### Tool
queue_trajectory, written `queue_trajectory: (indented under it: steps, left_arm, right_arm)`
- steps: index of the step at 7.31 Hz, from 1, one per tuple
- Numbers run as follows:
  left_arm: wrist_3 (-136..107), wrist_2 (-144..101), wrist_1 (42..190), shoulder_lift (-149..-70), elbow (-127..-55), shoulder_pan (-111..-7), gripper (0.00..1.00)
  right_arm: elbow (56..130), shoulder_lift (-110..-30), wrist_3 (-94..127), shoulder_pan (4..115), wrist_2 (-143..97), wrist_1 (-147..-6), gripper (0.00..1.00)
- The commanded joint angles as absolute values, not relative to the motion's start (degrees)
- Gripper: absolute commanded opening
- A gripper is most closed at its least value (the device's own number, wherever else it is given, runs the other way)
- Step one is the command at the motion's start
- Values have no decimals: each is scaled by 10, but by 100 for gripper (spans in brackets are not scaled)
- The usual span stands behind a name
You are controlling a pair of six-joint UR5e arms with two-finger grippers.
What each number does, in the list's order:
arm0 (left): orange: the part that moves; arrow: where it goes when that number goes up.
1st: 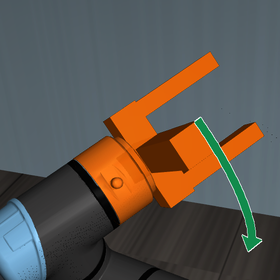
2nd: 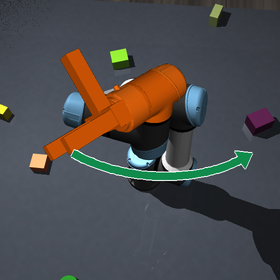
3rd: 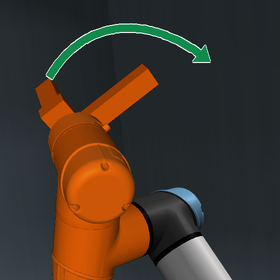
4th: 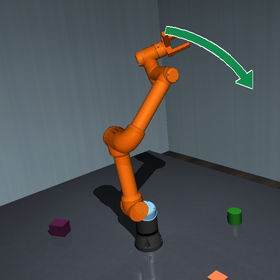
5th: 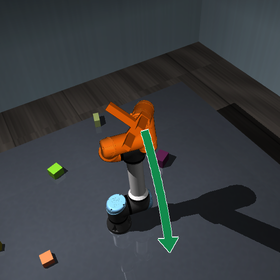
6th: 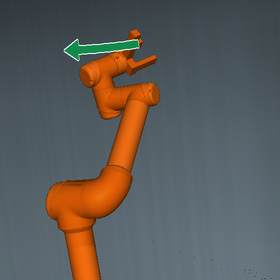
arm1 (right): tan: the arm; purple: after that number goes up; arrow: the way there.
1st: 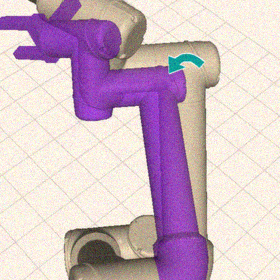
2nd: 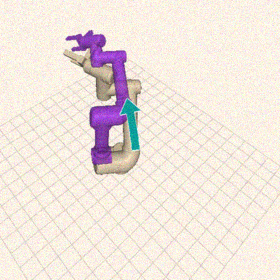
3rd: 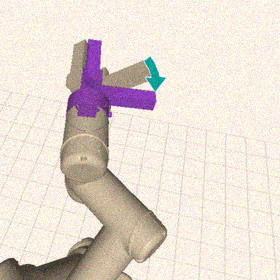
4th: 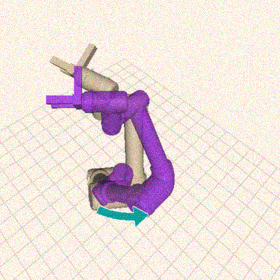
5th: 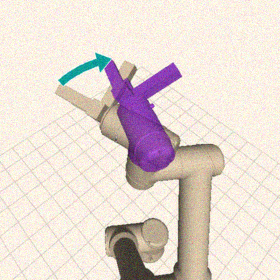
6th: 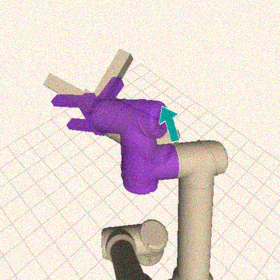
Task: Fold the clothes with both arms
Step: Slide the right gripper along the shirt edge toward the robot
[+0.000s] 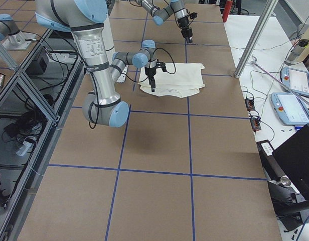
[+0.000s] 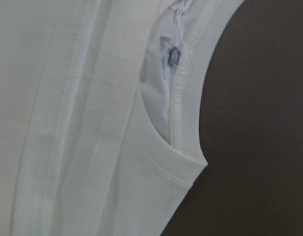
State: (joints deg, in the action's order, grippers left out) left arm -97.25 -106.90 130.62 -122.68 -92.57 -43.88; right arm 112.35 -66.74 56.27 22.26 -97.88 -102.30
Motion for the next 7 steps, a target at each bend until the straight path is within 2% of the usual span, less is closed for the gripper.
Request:
queue_trajectory:
  steps: [1, 3, 7]
  left_arm:
    - [-972, -1071, 1306, -1226, -927, -439, 54]
    - [-972, -1071, 1306, -1222, -928, -439, 54]
    - [-972, -1072, 1306, -1221, -933, -439, 54]
  right_arm:
    - [1099, -624, 577, 195, -967, -1020, 100]
    - [1066, -599, 577, 189, -967, -1020, 100]
    - [1042, -605, 566, 185, -968, -1022, 100]
